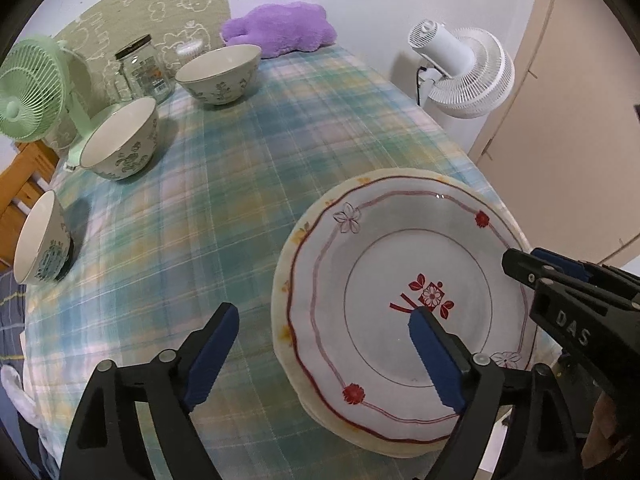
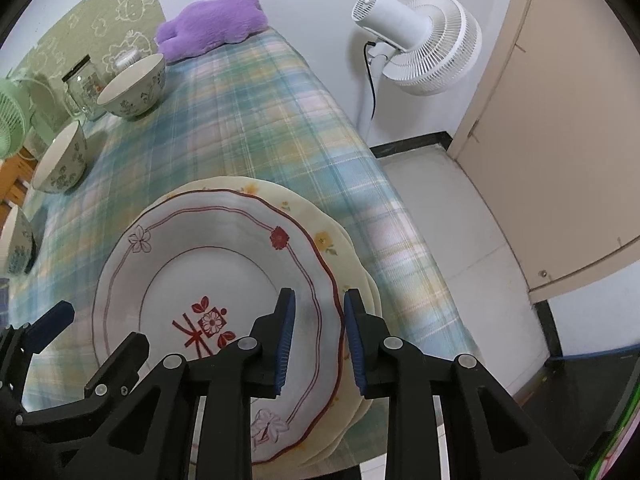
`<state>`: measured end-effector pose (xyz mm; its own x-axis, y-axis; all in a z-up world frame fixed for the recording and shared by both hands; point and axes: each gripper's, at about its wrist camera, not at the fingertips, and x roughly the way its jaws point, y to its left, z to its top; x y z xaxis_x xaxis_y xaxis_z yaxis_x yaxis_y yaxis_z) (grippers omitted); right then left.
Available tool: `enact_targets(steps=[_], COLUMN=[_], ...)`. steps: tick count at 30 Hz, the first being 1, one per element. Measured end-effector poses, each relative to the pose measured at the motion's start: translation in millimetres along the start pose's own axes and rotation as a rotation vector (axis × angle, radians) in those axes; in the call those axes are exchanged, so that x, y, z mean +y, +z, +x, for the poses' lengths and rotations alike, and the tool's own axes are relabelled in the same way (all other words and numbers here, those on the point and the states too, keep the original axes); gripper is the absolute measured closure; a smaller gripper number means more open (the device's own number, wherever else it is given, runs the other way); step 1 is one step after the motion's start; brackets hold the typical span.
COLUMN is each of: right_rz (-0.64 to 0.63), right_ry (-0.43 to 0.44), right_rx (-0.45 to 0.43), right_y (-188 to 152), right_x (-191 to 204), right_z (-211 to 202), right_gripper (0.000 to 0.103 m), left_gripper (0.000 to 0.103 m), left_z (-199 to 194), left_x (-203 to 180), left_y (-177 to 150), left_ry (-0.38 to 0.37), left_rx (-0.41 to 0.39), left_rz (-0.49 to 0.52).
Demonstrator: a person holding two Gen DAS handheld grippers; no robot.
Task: Organize plates and bowls
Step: 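Lower the red-rimmed plate onto the yellow-flower plates and open both grippers, then move both open grippers to the large grey-glazed bowl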
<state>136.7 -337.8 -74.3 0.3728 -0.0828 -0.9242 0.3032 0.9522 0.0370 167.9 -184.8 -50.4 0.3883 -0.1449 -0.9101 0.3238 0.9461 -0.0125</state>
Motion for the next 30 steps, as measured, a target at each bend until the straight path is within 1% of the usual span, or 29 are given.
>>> enact_targets(steps=[1, 2, 3, 5, 12, 15, 17, 19, 24, 28, 30], right_rz=[-0.011, -0.022, -0.044, -0.074, -0.162, -0.188, -0.19, -0.219, -0.248, -0.248, -0.237], right_ry=[0.013, 0.022, 0.031, 0.043, 0.127, 0.14, 0.167, 0.193, 0.184, 0.174, 0.163], right_rx=[-0.005, -0.01, -0.021, -0.043, -0.073, -0.084, -0.082, -0.098, -0.13, -0.153, -0.15], right_y=[0.8, 1.2, 2.4, 4.6, 13.8, 17.0, 18.5, 19.6, 19.9, 14.9, 11.5], right_x=[1.3, 2.9, 6.1, 12.2, 36.2, 47.0, 52.1, 61.5, 86.0, 107.2, 120.4], right_z=[-3.9, -7.2, -11.9, -19.5, -38.7, -42.3, -43.9, -48.7, -57.8, -63.8, -66.7], right_gripper=[0.071, 0.065, 0.054, 0.045, 0.039, 0.038, 0.038, 0.038, 0.038, 0.038, 0.038], left_gripper=[0.013, 0.013, 0.012, 0.012, 0.012, 0.012, 0.012, 0.012, 0.012, 0.012, 0.012], left_z=[-2.6, -4.5, -6.2, -10.7, -27.2, -33.8, -40.4, -45.1, -53.1, -58.3, -61.9], left_x=[0.9, 1.7, 2.3, 4.5, 15.1, 27.1, 35.2, 41.3, 69.1, 93.0, 103.4], left_y=[1.4, 2.6, 3.9, 7.0, 8.6, 5.9, 4.0, 2.8, -2.1, -6.5, -9.4], left_ry=[0.003, 0.007, 0.014, 0.024, 0.082, 0.085, 0.094, 0.105, 0.105, 0.098, 0.098], left_rx=[-0.006, -0.011, -0.013, -0.022, -0.058, -0.068, -0.089, -0.103, -0.126, -0.13, -0.134], left_rz=[-0.008, -0.013, -0.019, -0.037, -0.093, -0.146, -0.17, -0.183, -0.216, -0.213, -0.21])
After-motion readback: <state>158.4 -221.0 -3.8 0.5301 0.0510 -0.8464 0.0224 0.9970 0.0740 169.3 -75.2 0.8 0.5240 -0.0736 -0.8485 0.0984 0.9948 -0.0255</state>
